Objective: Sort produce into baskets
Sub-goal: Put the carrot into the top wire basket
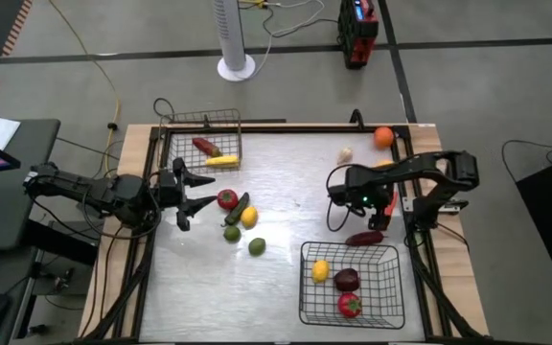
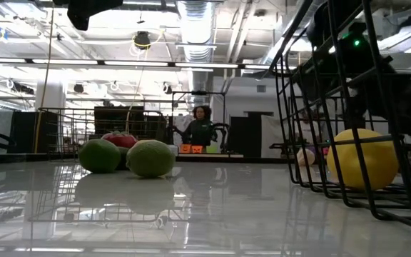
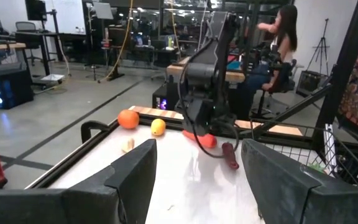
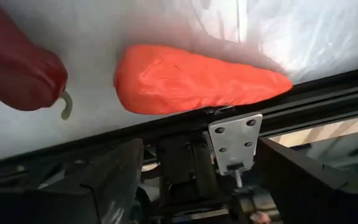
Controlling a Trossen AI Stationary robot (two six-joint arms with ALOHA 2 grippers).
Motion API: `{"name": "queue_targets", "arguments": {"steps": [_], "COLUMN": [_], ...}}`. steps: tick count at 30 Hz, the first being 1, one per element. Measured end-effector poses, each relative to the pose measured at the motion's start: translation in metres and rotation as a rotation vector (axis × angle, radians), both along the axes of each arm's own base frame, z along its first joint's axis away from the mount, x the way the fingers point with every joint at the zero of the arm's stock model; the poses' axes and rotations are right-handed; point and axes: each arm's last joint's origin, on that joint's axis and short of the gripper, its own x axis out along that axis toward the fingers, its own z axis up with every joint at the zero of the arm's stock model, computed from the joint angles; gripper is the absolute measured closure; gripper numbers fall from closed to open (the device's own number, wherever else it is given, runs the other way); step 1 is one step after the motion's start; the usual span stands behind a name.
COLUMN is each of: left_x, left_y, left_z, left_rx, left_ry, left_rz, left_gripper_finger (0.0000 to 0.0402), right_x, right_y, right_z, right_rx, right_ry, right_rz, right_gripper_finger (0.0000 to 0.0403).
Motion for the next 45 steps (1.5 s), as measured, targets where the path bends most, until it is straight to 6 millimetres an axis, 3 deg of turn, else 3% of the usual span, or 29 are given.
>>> {"name": "queue_targets", "arguments": {"steps": [23, 30, 45], "left_x": [0.000, 0.000, 0.000], "left_y": [0.000, 0.000, 0.000], "left_z": [-0.001, -0.001, -0.001], "left_rx": [0.003, 0.003, -0.001], "left_ry": [0.011, 0.010, 0.007], "left_rz": [0.000, 0.000, 0.000], "left_gripper_finger": [0.0178, 0.0178, 0.0178], "right_x": [0.013, 0.015, 0.025], "right_y": [0.007, 0.011, 0.000], "right_z": [-0.041, -0.044, -0.052], "right_rx": [0.051, 0.057, -0.070], "right_ry": [0.195, 0.171, 0.049], "right_rz": [0.151, 0.184, 0.272], "right_gripper_finger": [0.0062, 0.0062, 0.0063]}}
